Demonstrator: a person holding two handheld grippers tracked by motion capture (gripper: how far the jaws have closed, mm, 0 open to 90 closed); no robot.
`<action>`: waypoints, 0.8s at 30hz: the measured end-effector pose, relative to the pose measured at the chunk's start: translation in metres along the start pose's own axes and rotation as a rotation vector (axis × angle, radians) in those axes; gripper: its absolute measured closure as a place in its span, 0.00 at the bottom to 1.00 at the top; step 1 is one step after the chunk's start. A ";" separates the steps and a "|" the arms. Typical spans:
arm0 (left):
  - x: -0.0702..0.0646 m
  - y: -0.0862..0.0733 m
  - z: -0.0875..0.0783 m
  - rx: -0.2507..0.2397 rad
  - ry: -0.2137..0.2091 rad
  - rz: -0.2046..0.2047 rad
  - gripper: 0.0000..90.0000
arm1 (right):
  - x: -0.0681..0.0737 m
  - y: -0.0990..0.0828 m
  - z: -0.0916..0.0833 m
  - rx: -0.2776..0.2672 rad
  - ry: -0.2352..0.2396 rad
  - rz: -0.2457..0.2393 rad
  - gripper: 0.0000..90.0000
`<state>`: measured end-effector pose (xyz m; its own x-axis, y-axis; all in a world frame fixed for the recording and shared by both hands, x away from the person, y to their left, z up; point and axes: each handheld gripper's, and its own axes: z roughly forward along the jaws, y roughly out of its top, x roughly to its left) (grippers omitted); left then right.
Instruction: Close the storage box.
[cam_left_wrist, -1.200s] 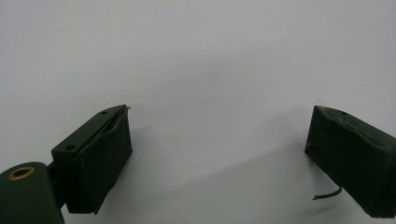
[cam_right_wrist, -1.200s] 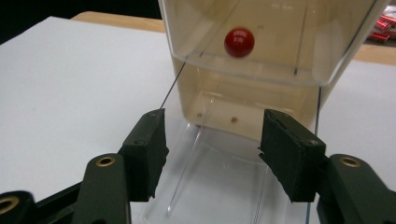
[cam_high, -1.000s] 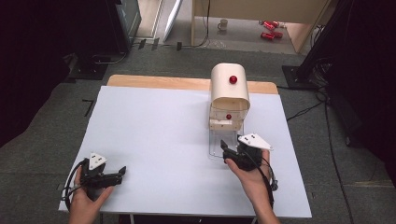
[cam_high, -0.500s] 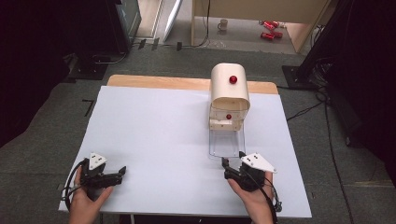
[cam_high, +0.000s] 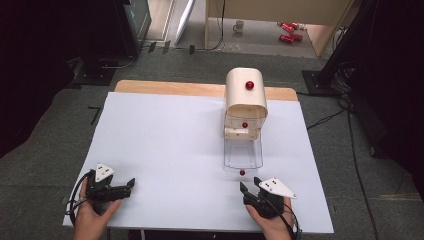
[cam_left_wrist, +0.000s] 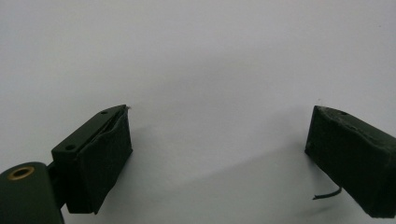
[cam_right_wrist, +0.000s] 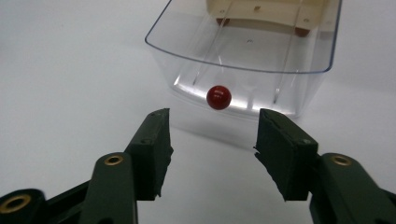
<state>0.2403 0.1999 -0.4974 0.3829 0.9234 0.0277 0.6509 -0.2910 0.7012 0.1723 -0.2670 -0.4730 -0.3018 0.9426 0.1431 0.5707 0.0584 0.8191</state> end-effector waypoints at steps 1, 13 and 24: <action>0.000 0.000 0.000 0.000 0.000 0.000 0.08 | 0.000 -0.001 0.002 0.004 0.001 -0.002 0.55; 0.000 0.000 0.000 0.000 0.000 0.000 0.08 | -0.005 -0.002 0.028 0.011 -0.019 0.042 0.73; 0.000 0.000 0.000 0.000 0.000 0.000 0.08 | -0.003 0.002 0.038 0.003 -0.046 0.054 0.78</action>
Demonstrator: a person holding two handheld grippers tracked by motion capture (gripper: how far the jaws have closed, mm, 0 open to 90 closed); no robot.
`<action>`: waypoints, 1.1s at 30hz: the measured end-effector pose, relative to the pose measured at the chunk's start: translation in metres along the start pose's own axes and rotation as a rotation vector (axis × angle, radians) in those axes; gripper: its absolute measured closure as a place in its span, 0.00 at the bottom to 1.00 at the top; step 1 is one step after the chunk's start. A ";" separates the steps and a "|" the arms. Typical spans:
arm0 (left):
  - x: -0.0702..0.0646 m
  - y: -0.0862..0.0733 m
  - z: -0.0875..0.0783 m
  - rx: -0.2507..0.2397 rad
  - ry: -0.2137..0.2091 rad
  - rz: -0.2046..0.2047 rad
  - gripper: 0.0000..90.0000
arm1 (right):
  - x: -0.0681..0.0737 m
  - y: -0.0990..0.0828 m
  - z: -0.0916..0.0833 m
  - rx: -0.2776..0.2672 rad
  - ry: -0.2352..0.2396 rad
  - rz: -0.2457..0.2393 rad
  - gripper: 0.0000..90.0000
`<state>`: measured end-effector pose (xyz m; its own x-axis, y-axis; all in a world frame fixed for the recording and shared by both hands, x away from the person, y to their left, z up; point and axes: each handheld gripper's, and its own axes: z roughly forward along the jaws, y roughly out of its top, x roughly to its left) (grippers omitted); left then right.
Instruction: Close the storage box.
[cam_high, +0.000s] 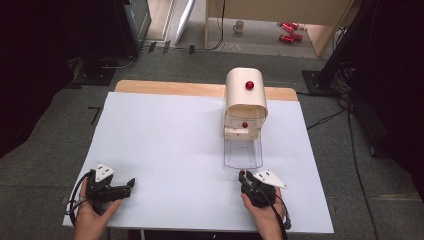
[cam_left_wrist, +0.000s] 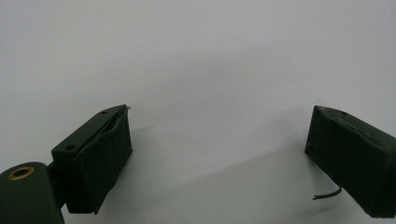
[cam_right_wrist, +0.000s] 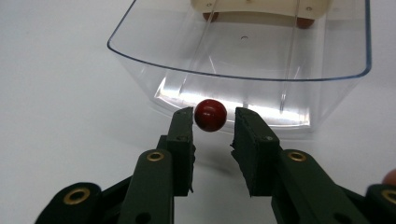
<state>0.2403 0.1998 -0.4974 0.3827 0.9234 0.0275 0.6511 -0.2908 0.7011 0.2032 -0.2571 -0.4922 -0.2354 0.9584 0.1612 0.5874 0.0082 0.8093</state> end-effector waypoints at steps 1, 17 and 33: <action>0.000 0.000 0.000 0.000 0.000 0.000 0.08 | 0.000 0.000 0.001 0.005 0.001 0.002 0.79; 0.000 0.000 0.000 0.001 0.000 0.001 0.08 | 0.003 0.004 0.000 -0.001 -0.005 -0.013 0.83; 0.000 0.000 0.000 0.000 0.000 0.001 0.08 | 0.002 0.028 0.002 -0.029 -0.005 -0.020 0.83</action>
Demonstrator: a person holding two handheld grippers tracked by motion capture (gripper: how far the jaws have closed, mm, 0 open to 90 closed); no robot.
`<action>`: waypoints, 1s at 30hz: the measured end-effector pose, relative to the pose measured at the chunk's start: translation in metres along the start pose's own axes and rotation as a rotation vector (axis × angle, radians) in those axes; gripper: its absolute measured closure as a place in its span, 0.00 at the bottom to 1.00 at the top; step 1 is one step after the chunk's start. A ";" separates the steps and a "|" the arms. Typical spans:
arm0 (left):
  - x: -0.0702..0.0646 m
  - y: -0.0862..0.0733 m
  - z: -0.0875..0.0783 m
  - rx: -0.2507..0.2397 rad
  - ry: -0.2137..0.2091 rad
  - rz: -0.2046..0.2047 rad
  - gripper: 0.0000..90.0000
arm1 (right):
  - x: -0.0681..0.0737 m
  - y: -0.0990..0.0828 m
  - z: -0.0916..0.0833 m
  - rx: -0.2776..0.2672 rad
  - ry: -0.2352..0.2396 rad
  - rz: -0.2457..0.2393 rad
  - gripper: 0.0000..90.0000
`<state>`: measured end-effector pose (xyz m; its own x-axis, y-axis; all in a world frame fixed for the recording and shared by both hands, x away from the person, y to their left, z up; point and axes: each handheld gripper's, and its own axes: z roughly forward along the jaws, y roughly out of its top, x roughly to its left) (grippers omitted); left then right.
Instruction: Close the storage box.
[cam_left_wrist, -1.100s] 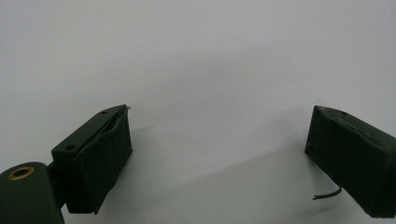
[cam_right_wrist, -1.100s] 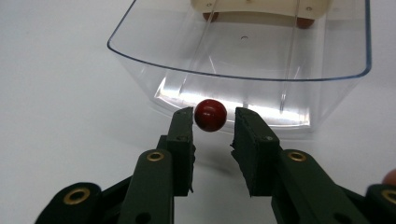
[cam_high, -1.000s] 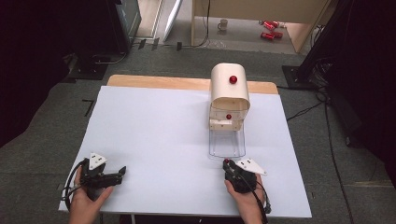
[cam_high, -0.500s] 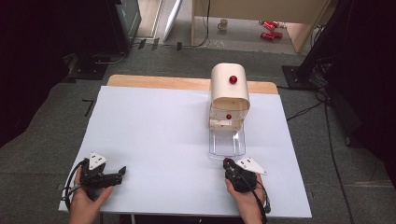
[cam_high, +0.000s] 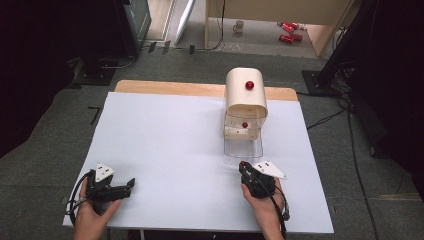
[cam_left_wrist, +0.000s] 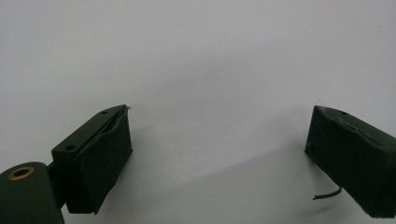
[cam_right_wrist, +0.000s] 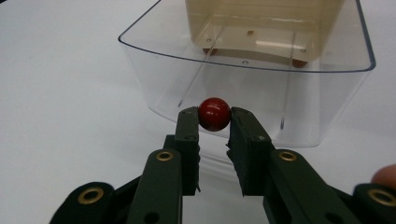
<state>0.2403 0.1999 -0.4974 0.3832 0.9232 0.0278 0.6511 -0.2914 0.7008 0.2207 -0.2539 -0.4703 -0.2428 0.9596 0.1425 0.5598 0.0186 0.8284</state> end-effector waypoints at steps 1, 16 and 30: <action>0.000 0.000 0.000 0.000 0.000 0.000 0.08 | 0.000 0.001 0.001 0.000 0.000 0.001 0.83; 0.000 0.000 0.000 0.000 0.000 0.000 0.08 | -0.006 0.011 0.018 0.006 -0.012 0.010 0.83; 0.000 0.000 0.000 0.000 0.000 0.000 0.08 | -0.010 0.020 0.032 0.002 -0.030 0.009 0.83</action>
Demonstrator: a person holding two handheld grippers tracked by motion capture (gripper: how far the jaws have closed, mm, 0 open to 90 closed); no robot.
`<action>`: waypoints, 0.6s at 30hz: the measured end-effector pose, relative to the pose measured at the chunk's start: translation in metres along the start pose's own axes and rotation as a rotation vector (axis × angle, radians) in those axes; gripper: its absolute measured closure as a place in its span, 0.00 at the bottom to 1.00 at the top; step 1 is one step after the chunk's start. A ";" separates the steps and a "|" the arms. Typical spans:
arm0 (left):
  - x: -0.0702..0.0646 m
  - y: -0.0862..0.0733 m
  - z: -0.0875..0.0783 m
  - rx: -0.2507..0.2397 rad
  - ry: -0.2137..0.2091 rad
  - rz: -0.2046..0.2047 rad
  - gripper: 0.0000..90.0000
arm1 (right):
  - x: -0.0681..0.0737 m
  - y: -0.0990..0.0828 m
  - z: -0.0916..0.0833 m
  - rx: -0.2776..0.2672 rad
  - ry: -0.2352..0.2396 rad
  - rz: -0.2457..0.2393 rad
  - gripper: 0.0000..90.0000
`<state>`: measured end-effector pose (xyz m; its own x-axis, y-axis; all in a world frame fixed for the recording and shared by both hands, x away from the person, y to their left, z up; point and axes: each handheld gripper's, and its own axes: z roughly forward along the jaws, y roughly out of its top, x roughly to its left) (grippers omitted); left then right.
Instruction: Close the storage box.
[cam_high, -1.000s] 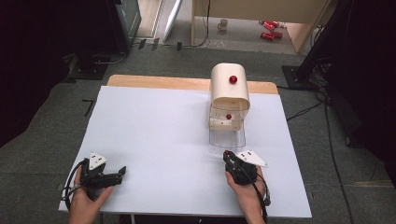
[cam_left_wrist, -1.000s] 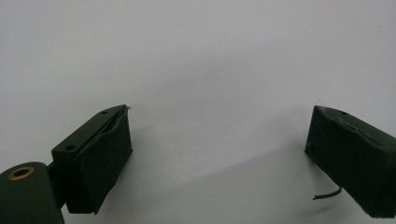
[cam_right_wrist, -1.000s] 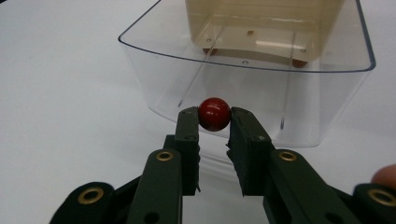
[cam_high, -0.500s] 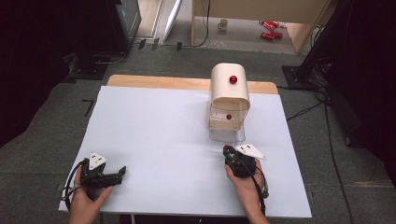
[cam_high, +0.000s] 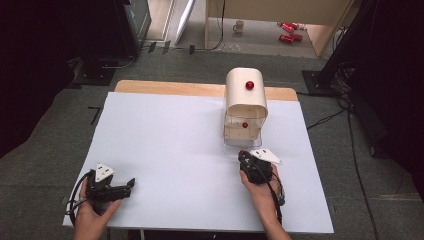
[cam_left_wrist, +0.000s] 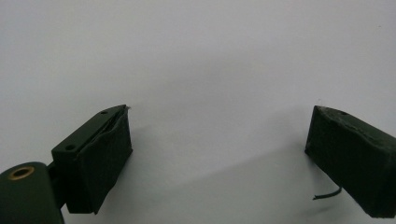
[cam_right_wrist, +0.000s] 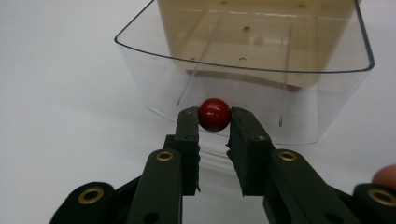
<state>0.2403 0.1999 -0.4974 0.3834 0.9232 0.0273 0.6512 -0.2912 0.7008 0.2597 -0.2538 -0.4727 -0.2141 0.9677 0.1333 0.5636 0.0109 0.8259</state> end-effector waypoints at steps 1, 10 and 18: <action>0.000 0.000 0.000 0.000 0.000 0.000 0.08 | 0.000 0.001 0.001 0.000 -0.001 0.001 0.83; 0.000 0.000 0.000 0.001 0.000 0.001 0.08 | -0.002 0.007 0.009 0.002 -0.009 0.000 0.83; 0.000 0.000 0.000 0.001 0.000 0.001 0.08 | -0.004 0.012 0.017 0.001 -0.016 0.002 0.83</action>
<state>0.2403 0.2000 -0.4974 0.3842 0.9228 0.0279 0.6513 -0.2923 0.7003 0.2809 -0.2533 -0.4721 -0.1995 0.9717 0.1262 0.5651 0.0089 0.8250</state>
